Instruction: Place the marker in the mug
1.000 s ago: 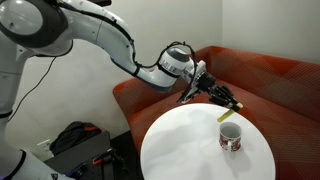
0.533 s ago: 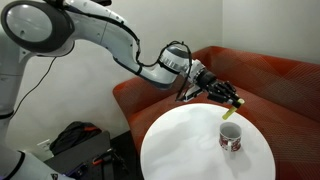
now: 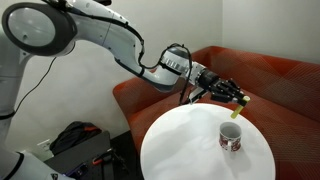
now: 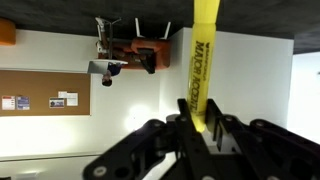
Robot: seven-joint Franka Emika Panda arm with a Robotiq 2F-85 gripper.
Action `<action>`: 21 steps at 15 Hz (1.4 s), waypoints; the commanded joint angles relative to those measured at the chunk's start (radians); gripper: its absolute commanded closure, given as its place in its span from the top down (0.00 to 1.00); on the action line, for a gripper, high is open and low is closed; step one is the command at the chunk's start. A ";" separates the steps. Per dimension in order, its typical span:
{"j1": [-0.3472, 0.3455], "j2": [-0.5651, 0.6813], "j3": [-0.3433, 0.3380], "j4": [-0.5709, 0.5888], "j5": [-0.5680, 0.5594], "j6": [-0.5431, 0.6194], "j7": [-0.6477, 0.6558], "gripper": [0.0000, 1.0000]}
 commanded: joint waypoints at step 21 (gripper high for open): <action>-0.142 0.110 0.217 -0.008 -0.180 -0.132 0.202 0.05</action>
